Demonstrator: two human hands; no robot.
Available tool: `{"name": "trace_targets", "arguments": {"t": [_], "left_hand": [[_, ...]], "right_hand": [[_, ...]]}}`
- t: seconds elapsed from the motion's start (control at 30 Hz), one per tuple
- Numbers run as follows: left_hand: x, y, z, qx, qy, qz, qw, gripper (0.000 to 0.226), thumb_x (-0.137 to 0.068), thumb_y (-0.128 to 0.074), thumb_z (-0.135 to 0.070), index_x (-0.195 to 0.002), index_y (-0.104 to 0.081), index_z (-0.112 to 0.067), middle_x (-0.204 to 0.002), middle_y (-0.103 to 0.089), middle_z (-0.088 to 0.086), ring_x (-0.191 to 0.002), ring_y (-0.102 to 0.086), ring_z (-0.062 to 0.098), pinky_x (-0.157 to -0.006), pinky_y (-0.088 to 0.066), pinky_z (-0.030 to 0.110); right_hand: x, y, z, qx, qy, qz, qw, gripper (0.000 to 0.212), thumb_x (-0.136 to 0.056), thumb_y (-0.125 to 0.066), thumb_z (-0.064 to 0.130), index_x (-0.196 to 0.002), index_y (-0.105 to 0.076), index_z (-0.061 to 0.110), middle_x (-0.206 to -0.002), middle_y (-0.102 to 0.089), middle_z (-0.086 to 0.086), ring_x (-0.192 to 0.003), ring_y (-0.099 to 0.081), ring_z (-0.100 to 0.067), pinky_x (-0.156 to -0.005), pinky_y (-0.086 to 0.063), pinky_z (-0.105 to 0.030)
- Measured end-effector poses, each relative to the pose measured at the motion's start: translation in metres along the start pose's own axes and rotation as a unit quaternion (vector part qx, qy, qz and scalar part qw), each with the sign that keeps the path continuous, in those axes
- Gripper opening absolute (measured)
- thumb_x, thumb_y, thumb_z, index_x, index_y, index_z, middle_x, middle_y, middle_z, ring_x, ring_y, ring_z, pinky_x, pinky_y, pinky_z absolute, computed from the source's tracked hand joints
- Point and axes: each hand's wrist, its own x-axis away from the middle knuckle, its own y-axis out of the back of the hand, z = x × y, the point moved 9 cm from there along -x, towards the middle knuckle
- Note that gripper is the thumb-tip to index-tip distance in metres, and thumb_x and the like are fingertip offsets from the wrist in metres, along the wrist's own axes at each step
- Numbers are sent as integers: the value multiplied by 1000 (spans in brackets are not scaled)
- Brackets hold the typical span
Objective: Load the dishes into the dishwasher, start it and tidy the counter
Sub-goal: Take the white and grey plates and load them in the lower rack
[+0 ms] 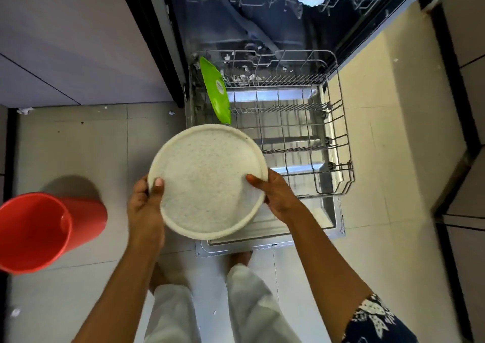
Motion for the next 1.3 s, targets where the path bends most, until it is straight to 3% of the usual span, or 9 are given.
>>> {"name": "trace_targets", "arguments": {"t": [0.13, 0.2, 0.3, 0.43, 0.6, 0.73, 0.9, 1.17, 1.3], "left_hand": [[-2, -47, 44, -88, 42, 66, 993, 44, -96, -49, -5, -139, -40, -12, -124, -49, -5, -104, -51, 3, -90, -44, 19], [-4, -51, 73, -171, 60, 54, 982, 53, -94, -54, -7, -143, -36, -15, -131, -42, -1, -104, -47, 4, -98, -41, 27], [-8, -51, 119, -255, 92, 59, 961, 64, -89, -62, -7, -145, -33, -19, -146, -34, 10, -122, -46, 24, -106, -38, 39], [-10, -65, 156, -305, 111, 91, 942, 78, -84, -67, -2, -148, -23, -10, -150, -31, 15, -134, -36, 33, -108, -29, 32], [-18, -83, 181, -307, 121, 122, 936, 86, -84, -68, -7, -150, -14, -12, -150, -35, 13, -133, -39, 32, -107, -34, 33], [-29, -87, 183, -328, 91, 112, 933, 88, -81, -70, -5, -149, -13, -4, -156, -19, 13, -143, -21, 28, -112, -19, 27], [-39, -82, 197, -387, 91, 134, 908, 100, -81, -72, -16, -152, -1, -12, -160, 3, 9, -147, -2, 26, -115, -18, 53], [-46, -69, 208, -415, 82, 200, 884, 98, -84, -69, -11, -151, 2, -16, -160, 2, 2, -143, -20, 27, -115, -20, 41], [-50, -64, 211, -431, 78, 237, 867, 101, -84, -70, -14, -150, 6, -23, -159, 5, -2, -144, -18, 25, -113, -23, 54]], "right_hand": [[18, 60, 21, -38, 97, -139, 985, 23, -87, -59, 9, -108, -61, 16, -104, -67, -8, -96, -63, -25, -67, -56, -30], [33, 95, 29, -24, 135, -247, 959, 28, -86, -61, 12, -114, -58, 10, -106, -64, -9, -97, -61, -26, -64, -57, -28], [55, 121, 38, 37, 180, -360, 915, 33, -88, -63, 18, -118, -57, 5, -103, -64, -6, -98, -61, -23, -73, -56, -30], [59, 118, 42, 182, 194, -425, 865, 29, -93, -56, 19, -117, -56, 3, -102, -65, -8, -93, -59, -20, -69, -48, -14], [36, 96, 39, 348, 187, -409, 823, 34, -98, -45, 22, -126, -50, 4, -108, -65, -16, -95, -62, -29, -77, -52, -35], [15, 80, 40, 413, 201, -376, 805, 34, -98, -44, 24, -123, -51, 2, -103, -66, -17, -91, -65, -31, -78, -56, -41], [-7, 70, 29, 454, 179, -348, 800, 31, -99, -43, 21, -124, -50, 4, -108, -66, -16, -95, -65, -32, -80, -54, -41], [-38, 64, 19, 485, 135, -323, 801, 30, -99, -41, 18, -124, -48, 3, -107, -66, -16, -94, -65, -33, -78, -54, -40], [-61, 60, 11, 510, 91, -278, 809, 33, -100, -40, 18, -129, -45, 4, -112, -64, -16, -99, -63, -33, -80, -53, -38]]}}
